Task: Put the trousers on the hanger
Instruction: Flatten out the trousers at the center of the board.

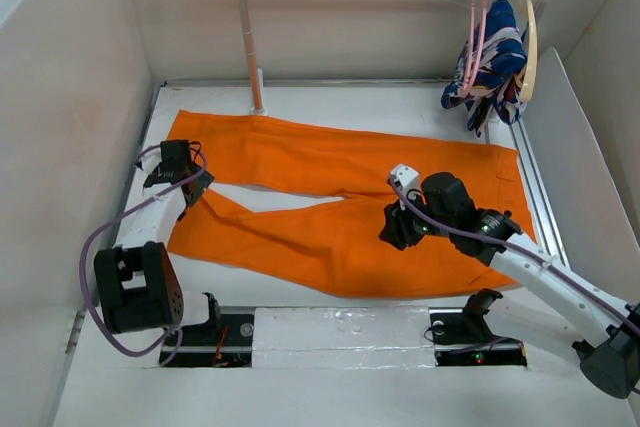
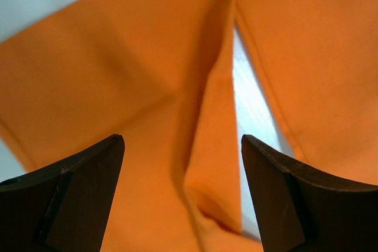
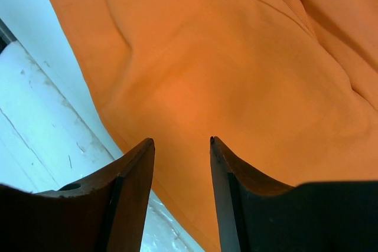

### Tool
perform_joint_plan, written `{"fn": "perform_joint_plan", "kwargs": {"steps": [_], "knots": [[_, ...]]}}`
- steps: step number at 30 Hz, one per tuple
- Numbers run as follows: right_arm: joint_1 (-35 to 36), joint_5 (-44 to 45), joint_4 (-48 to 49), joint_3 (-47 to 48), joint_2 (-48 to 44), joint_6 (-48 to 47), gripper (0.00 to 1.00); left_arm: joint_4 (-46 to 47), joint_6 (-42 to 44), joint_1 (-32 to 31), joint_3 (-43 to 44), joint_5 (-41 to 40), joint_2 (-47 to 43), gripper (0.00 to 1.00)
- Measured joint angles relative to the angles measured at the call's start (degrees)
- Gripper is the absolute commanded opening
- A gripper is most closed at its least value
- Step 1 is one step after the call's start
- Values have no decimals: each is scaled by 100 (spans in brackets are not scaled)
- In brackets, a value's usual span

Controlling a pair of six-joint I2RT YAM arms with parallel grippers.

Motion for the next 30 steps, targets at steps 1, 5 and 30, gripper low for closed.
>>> {"fn": "perform_joint_plan", "kwargs": {"steps": [1,5,30], "knots": [[0,13,-48,-2,-26,-17,49,101,2,2,33,44,90,77],[0,57,-216,-2,-175,-66,49,282,22,2,595,59,979,67],[-4,118,-570,-216,-396,-15,21,-131,170,260,1832,-874,1694,82]]}}
